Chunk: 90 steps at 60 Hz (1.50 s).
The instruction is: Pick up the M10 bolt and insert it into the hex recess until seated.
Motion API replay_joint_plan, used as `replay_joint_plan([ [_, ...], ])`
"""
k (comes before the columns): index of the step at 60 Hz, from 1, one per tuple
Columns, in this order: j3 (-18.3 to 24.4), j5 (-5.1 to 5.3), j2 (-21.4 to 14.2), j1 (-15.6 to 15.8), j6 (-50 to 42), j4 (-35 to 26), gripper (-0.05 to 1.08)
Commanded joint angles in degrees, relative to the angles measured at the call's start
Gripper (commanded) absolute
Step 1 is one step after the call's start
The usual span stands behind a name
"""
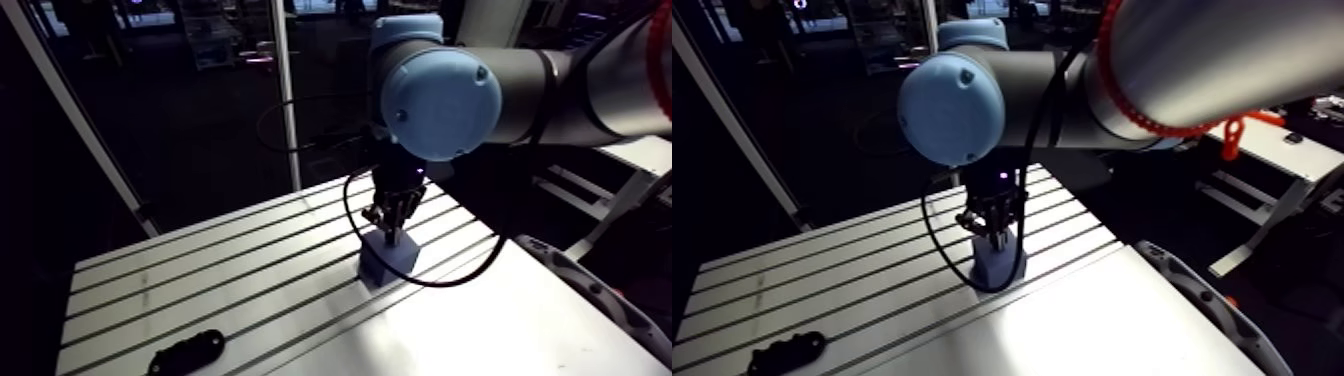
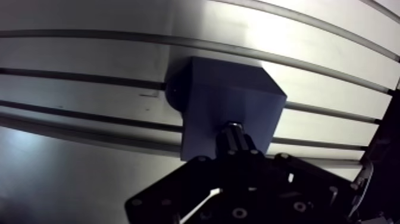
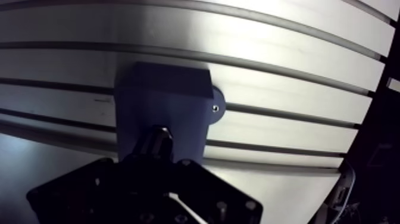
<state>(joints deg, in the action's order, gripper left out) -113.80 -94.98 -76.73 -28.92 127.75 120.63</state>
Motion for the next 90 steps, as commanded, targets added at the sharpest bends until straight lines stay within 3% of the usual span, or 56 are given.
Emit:
replay_joint_plan([
  [1,-0.1,0.01,0.0,0.0,0.0,-0.1,1.08],
  [50,0.6,0.19,-0.7,0.1,0.1,-0.3,1.08],
  [82,2.5,0.79,-5.3,0.3,1.2,-4.9,1.04],
  [84,2.9,0.88,-5.7,0.3,0.9,-5.5,0.97],
  [85,3.2,0.96,-6.0,0.3,0.4,-6.1,0.76],
  [86,3.6,0.98,-6.2,0.3,0.3,-6.7,0.45],
  [87,3.6,0.98,-6.2,0.3,0.3,-6.7,0.45],
  [88,3.9,0.98,-6.5,0.3,0.3,-7.4,0.1],
  [90,4.3,1.13,-6.7,0.3,0.1,-8.1,0.03],
])
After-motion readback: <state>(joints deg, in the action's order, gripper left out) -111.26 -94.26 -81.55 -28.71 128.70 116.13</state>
